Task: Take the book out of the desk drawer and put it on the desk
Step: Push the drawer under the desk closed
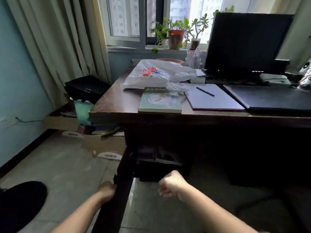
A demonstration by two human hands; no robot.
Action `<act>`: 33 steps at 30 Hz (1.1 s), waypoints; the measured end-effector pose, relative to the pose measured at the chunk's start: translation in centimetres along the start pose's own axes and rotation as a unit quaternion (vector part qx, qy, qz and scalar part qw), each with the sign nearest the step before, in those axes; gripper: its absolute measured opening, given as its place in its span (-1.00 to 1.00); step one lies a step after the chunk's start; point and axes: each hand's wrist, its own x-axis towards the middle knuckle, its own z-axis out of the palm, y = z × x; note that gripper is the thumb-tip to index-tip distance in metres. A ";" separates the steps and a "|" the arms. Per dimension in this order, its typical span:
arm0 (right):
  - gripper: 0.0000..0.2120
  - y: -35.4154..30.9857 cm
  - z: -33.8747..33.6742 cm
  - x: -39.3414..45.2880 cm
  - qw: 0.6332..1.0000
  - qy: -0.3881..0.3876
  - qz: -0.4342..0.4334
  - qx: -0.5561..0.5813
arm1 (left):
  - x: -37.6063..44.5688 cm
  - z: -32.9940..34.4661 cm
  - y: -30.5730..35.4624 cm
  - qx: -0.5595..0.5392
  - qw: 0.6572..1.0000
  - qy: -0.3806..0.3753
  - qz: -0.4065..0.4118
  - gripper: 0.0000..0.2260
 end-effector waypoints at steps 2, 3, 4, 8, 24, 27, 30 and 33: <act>-0.87 1.9 1.9 0.2 0.998 -0.049 0.018 -0.033 | 0.4 0.2 -0.3 -0.038 0.999 -0.012 0.004 -0.67; -0.86 2.5 2.6 0.3 0.996 -0.074 0.028 -0.047 | 0.4 0.1 -0.2 -0.051 0.999 -0.019 0.003 -0.67; -0.85 2.9 3.3 0.0 0.994 -0.090 0.035 -0.048 | 0.3 0.0 0.0 -0.060 0.998 -0.026 0.000 -0.69; -0.93 3.9 4.9 -0.4 0.994 -0.099 0.029 -0.046 | -0.5 0.7 1.3 -0.112 0.992 -0.054 -0.014 -0.76; -0.70 9.5 -1.0 0.4 0.998 -0.015 -0.053 -0.029 | 2.4 11.7 10.9 -0.387 0.921 -0.015 -0.047 -0.63; -0.75 10.3 -3.0 1.8 0.994 0.071 -0.078 -0.021 | 2.7 12.6 13.2 -0.455 0.887 -0.042 -0.066 -0.63; -0.84 10.9 -3.9 4.2 0.988 0.138 -0.057 0.026 | 3.8 13.3 15.2 -0.487 0.868 -0.046 -0.086 -0.56; -0.72 10.6 -5.3 6.7 0.971 0.211 -0.025 0.112 | 4.8 13.9 17.2 -0.512 0.853 -0.035 -0.094 -0.57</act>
